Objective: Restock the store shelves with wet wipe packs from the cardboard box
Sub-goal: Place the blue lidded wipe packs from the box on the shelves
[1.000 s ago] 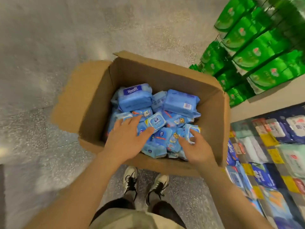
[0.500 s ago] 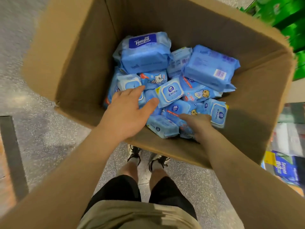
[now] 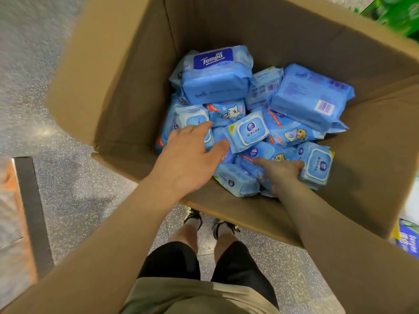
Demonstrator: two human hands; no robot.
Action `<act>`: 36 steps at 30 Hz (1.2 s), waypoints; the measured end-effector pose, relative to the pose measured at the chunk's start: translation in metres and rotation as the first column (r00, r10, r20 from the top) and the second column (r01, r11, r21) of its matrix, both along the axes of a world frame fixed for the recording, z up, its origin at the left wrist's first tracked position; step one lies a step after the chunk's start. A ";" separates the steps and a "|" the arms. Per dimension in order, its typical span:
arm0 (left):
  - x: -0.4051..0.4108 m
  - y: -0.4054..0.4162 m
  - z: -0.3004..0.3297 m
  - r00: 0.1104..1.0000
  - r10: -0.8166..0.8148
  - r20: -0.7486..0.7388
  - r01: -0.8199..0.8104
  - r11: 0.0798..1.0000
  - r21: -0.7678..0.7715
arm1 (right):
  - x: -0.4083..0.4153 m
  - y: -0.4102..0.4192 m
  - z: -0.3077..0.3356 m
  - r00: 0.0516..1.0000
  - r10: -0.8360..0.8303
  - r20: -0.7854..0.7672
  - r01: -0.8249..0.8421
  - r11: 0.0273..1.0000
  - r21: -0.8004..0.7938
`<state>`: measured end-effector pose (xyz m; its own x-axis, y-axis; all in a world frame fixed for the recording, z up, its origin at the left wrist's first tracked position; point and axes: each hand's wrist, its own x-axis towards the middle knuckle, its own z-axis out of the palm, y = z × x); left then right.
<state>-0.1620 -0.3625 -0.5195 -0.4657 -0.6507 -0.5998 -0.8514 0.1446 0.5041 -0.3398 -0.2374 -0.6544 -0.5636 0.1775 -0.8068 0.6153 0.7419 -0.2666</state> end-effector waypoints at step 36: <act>-0.166 0.213 0.258 0.847 0.146 -0.512 0.320 0.628 0.709 | -0.016 0.273 0.401 0.863 -0.385 -0.327 -0.060 0.564 -0.824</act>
